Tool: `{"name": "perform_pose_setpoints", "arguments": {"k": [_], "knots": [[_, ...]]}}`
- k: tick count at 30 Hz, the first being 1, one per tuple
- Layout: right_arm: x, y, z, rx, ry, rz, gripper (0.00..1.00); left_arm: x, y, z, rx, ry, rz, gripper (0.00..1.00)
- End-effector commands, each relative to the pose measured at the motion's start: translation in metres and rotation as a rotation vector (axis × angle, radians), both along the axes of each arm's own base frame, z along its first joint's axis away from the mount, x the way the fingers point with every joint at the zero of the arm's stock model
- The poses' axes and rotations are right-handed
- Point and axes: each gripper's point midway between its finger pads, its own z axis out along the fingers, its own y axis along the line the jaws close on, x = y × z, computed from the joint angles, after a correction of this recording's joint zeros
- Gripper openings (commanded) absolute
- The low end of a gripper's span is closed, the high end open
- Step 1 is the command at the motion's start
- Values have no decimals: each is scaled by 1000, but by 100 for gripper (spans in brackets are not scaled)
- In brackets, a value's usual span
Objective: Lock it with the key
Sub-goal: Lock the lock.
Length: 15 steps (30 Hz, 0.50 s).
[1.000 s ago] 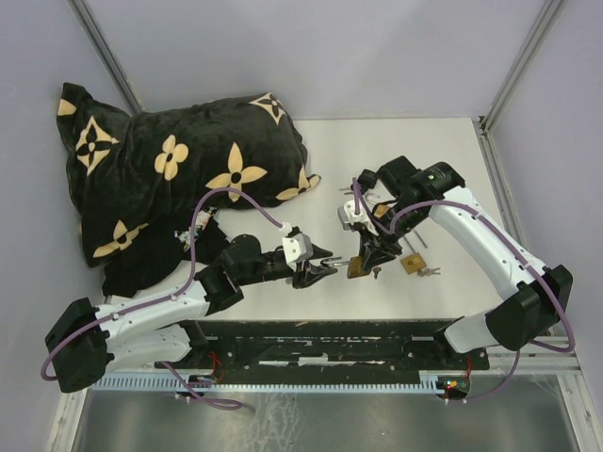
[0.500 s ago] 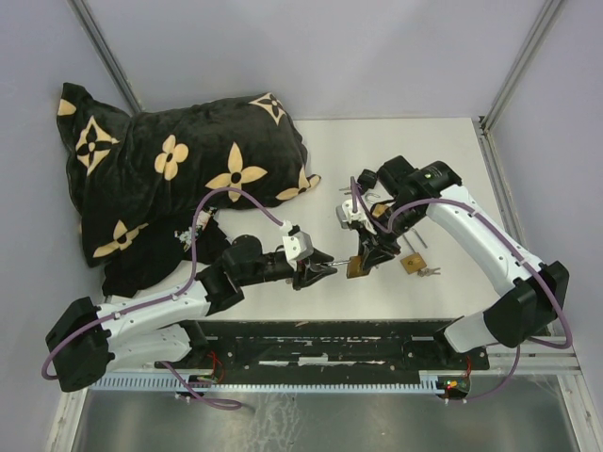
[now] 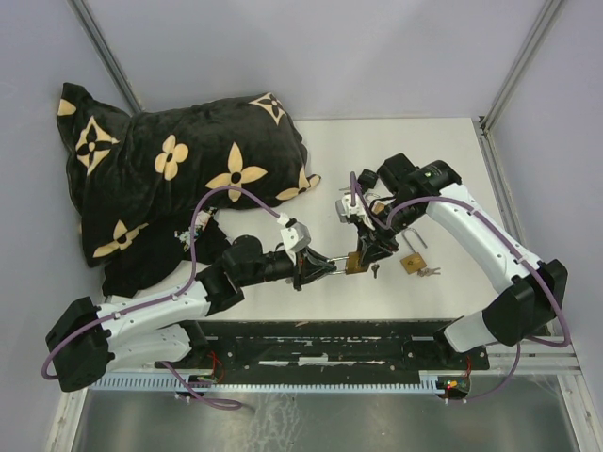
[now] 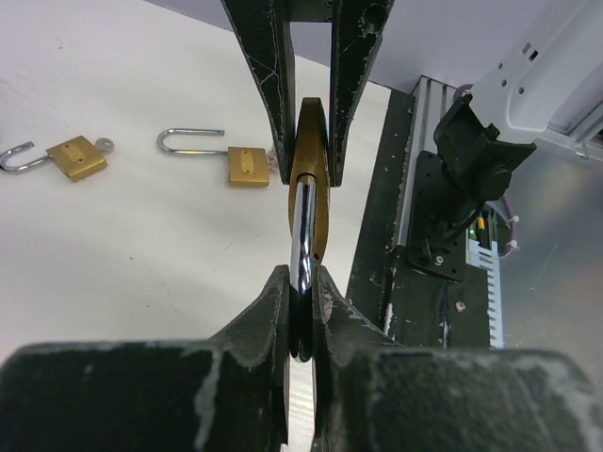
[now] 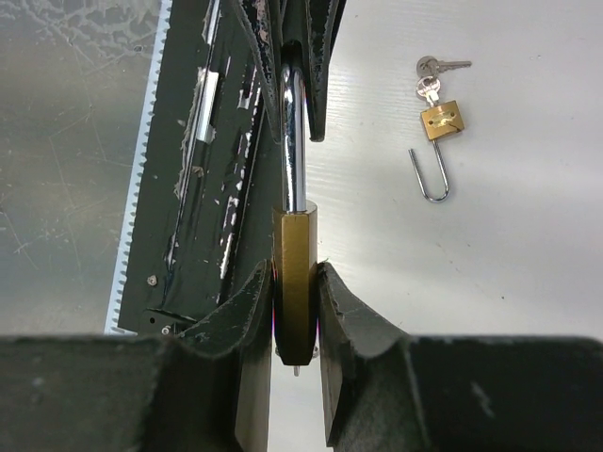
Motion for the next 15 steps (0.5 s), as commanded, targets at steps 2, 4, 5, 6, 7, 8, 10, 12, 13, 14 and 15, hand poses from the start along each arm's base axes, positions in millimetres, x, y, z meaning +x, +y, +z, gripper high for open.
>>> {"name": "perform_pose_setpoints", "arguments": {"k": [2,4,5,6,7,8,10,12,13,14,15], "knots": [[-6,13,17,104,38,11,3,0,0,32,-135,62,32,3],[-7,14,18,112,54,14,4,-2,0,40,-165,57,23,3],[-8,16,19,118,61,17,4,-3,0,43,-179,53,19,3],[-9,16,20,123,68,17,5,-4,1,47,-195,49,17,3],[-10,17,20,128,76,19,5,-4,2,50,-210,45,20,3],[-10,17,21,131,81,19,6,-4,3,53,-221,41,24,3],[-10,18,21,135,94,19,9,-3,4,55,-224,30,30,3],[-11,19,22,138,108,23,13,-3,4,53,-212,27,28,3],[-12,20,23,142,114,27,14,-4,4,52,-208,27,24,3],[-12,20,23,145,121,28,16,-5,4,52,-209,26,17,3],[-13,21,24,150,127,30,16,-6,4,52,-210,28,12,3]]}}
